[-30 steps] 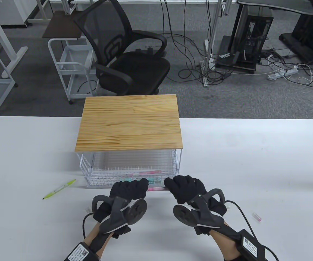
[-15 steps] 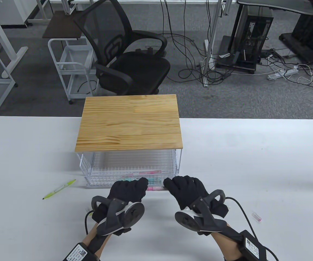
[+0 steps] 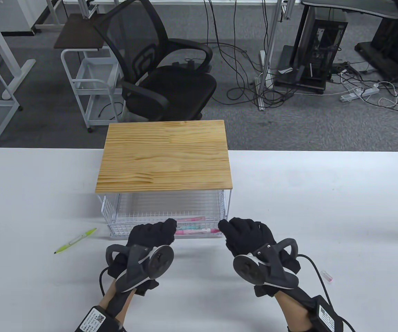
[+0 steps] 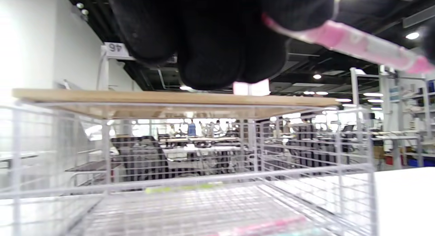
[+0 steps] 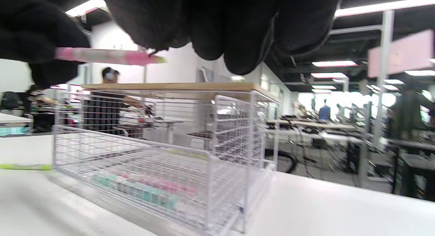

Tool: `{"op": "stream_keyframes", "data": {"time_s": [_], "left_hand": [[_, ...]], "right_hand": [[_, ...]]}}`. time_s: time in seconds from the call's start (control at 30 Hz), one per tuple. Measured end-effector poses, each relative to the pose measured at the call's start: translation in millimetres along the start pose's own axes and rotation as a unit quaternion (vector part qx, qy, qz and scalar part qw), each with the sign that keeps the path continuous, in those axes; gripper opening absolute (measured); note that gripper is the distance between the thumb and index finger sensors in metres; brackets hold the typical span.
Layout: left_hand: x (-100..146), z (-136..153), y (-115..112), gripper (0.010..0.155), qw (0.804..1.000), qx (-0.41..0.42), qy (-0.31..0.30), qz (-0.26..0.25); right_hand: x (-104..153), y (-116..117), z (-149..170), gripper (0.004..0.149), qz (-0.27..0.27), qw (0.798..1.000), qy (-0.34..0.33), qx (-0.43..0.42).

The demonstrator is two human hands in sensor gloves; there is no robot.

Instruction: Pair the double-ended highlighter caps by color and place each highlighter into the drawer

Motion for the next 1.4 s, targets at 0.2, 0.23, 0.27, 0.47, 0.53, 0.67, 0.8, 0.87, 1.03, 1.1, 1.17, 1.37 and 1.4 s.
{"op": "stream_keyframes", "data": {"time_s": [0.2, 0.23, 0.27, 0.47, 0.53, 0.67, 0.8, 0.87, 1.03, 1.1, 1.17, 1.37, 1.4], "left_hand": [[2, 18, 8, 0.048, 0.999, 0.020, 0.029, -0.015], [2, 19, 10, 0.048, 0.999, 0.023, 0.031, -0.018], [3, 20, 13, 0.048, 0.999, 0.029, 0.033, -0.024], [8, 27, 24, 0.048, 0.996, 0.063, 0.038, -0.044], [9, 29, 25, 0.048, 0.996, 0.071, 0.040, -0.048], [10, 31, 26, 0.048, 0.995, 0.075, 0.040, -0.048], [10, 31, 25, 0.048, 0.995, 0.078, 0.038, -0.047], [11, 30, 25, 0.048, 0.995, 0.075, 0.037, -0.045], [11, 30, 25, 0.048, 0.996, 0.073, 0.037, -0.045], [11, 30, 25, 0.048, 0.996, 0.073, 0.037, -0.045], [11, 30, 25, 0.048, 0.996, 0.073, 0.037, -0.045], [12, 28, 25, 0.048, 0.997, 0.062, 0.032, -0.041], [12, 27, 25, 0.047, 0.997, 0.060, 0.031, -0.041]], "right_hand": [[13, 12, 49, 0.058, -0.068, 0.989, 0.122, -0.047], [16, 16, 56, 0.058, -0.079, 0.985, 0.140, -0.055], [21, 24, 67, 0.059, -0.101, 0.978, 0.170, -0.066], [55, 68, 109, 0.066, -0.225, 0.923, 0.295, -0.106], [69, 80, 119, 0.069, -0.261, 0.901, 0.330, -0.102], [101, 99, 136, 0.071, -0.313, 0.863, 0.390, -0.074], [129, 109, 147, 0.074, -0.356, 0.825, 0.430, -0.079], [138, 111, 150, 0.076, -0.361, 0.816, 0.442, -0.092], [148, 116, 154, 0.077, -0.361, 0.812, 0.450, -0.092], [149, 118, 154, 0.077, -0.369, 0.810, 0.448, -0.083], [150, 119, 154, 0.076, -0.364, 0.813, 0.448, -0.073], [150, 120, 153, 0.072, -0.343, 0.828, 0.441, -0.047], [150, 120, 153, 0.071, -0.341, 0.830, 0.439, -0.043]]}}
Point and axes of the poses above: the tracker on the back of each hand, its own z axis roughly to the little-finger side, its own x axis roughly from the fingertips to the wrist, y = z × x, the point moved 1 cm from there along -x, roughly from the wrist to the fingertips, and after that the axes turned 13 degrees about -y, right-handed, at the moved point
